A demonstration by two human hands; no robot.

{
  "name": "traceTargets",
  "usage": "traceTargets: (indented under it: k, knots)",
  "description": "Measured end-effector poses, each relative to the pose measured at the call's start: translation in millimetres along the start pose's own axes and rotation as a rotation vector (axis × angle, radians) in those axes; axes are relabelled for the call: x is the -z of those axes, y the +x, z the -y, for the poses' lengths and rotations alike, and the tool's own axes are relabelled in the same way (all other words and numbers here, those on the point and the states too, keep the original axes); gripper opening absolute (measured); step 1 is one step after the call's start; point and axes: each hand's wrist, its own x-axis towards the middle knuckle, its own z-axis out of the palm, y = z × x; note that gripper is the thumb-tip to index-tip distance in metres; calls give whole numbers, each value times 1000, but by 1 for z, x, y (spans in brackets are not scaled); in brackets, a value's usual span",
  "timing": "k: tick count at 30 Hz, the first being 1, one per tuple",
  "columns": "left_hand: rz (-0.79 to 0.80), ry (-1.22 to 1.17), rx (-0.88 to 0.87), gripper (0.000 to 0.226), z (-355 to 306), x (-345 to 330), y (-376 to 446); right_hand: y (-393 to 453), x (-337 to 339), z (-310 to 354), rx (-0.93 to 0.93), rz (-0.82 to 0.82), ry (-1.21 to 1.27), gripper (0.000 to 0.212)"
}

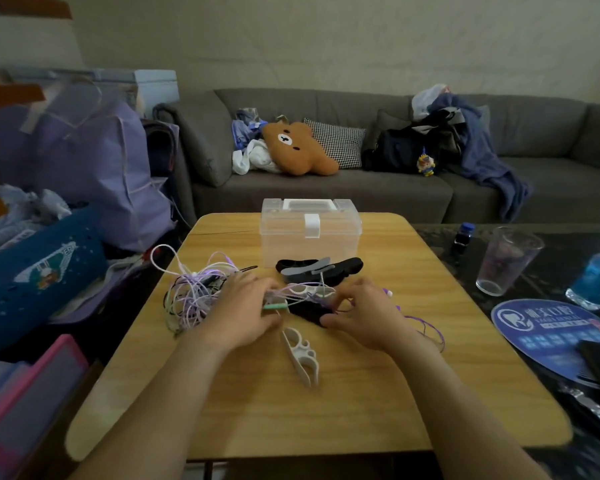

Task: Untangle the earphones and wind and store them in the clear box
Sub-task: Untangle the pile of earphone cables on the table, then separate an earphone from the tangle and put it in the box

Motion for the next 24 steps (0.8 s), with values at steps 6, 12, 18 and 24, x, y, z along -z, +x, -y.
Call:
traceTargets:
  k: [6,12,18,24]
  knots:
    - [-82,-320,68,17,9,8,3,0,13,-16,-77,45,-18,17]
    - [-279,-321,131,8,27,15,10,-3,30,-40,-187,-334,340,12]
    - [-500,-366,246,14,43,9,14,-10,47,-34,-188,-759,837,12]
    - [-609,-474,241,16,41,6,18,-15,46,-6,-26,-756,992,5]
